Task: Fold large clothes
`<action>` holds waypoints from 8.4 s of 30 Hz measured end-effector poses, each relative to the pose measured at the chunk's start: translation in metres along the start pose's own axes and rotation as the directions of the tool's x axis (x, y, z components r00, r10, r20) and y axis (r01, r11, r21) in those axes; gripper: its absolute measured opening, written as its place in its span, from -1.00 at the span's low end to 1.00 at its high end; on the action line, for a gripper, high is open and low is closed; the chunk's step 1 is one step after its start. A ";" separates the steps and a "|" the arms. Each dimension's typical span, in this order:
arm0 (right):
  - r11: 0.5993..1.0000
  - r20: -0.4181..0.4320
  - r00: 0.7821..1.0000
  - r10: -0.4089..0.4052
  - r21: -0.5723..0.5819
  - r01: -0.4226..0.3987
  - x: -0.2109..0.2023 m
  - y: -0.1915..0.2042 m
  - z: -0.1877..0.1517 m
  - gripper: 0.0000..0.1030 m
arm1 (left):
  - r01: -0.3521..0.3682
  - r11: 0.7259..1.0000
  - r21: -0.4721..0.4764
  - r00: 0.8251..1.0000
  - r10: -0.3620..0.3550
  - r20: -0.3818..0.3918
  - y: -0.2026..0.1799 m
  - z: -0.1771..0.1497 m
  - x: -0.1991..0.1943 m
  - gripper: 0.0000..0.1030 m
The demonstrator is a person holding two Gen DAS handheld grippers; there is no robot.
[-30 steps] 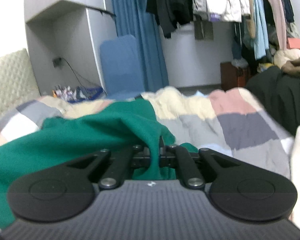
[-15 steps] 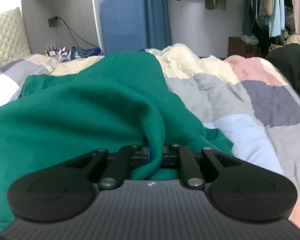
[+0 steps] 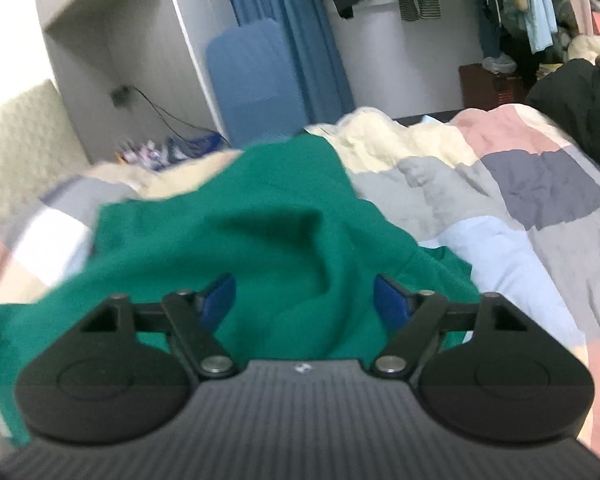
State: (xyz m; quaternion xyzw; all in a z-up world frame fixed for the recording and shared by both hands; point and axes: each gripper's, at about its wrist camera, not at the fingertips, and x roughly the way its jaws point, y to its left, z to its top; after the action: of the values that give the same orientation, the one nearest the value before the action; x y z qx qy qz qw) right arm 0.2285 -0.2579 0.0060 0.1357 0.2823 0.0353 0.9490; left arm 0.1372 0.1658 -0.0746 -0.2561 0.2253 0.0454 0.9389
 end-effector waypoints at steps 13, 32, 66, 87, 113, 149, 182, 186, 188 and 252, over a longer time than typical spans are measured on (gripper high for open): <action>0.953 -0.029 0.959 0.280 0.126 -0.275 -0.068 -0.003 -0.019 0.51 | 0.184 0.983 -0.002 0.983 -0.184 0.009 -0.049 -0.030 -0.101 0.43; 0.784 -0.220 0.908 0.356 0.599 -0.162 0.048 -0.031 -0.052 0.51 | 0.326 0.870 -0.370 0.860 -0.436 -0.266 -0.026 -0.080 0.028 0.46; 0.903 -0.279 0.903 0.326 0.375 -0.210 0.063 -0.013 -0.034 0.31 | 0.515 0.795 -0.320 0.825 -0.561 -0.066 -0.034 -0.046 0.028 -0.93; 0.770 0.205 0.755 0.622 0.015 -0.638 -0.140 0.007 0.055 -0.83 | 0.669 0.731 -0.139 0.742 -0.643 0.190 -0.048 0.017 -0.149 -0.93; 0.745 0.530 0.539 0.654 -0.327 -0.582 -0.343 0.094 0.319 -0.84 | 0.704 0.660 0.264 0.555 -0.742 0.376 -0.234 0.323 -0.412 -0.91; 0.978 0.050 0.982 0.183 -0.115 -0.176 0.284 0.066 0.105 -0.81 | 0.169 0.984 0.063 0.975 -0.157 -0.159 -0.060 0.092 0.401 -0.91; 0.994 0.033 0.996 0.089 -0.063 -0.087 -0.002 0.044 0.006 0.55 | -0.140 0.979 0.148 0.979 0.159 -0.125 -0.040 0.013 0.010 0.19; 0.999 -0.035 0.999 0.033 -0.020 -0.034 -0.003 0.014 -0.003 0.56 | -0.210 0.965 0.159 0.969 0.227 -0.101 -0.021 -0.005 -0.011 0.33; 1.000 -0.078 0.997 -0.002 -0.026 0.000 0.001 0.004 -0.006 0.56 | -0.209 0.966 0.153 0.965 0.229 -0.129 -0.015 -0.008 -0.013 0.42; 0.998 0.109 0.994 -0.018 -0.065 0.025 -0.008 -0.014 0.058 0.27 | -0.201 0.950 0.240 0.977 0.211 -0.016 -0.087 0.045 -0.017 0.15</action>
State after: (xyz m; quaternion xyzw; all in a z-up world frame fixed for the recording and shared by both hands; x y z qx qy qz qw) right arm 0.2536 -0.2858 0.0530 0.1028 0.2305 0.0268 0.9673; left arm 0.1573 0.1134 0.0075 -0.1183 0.2739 0.1104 0.9480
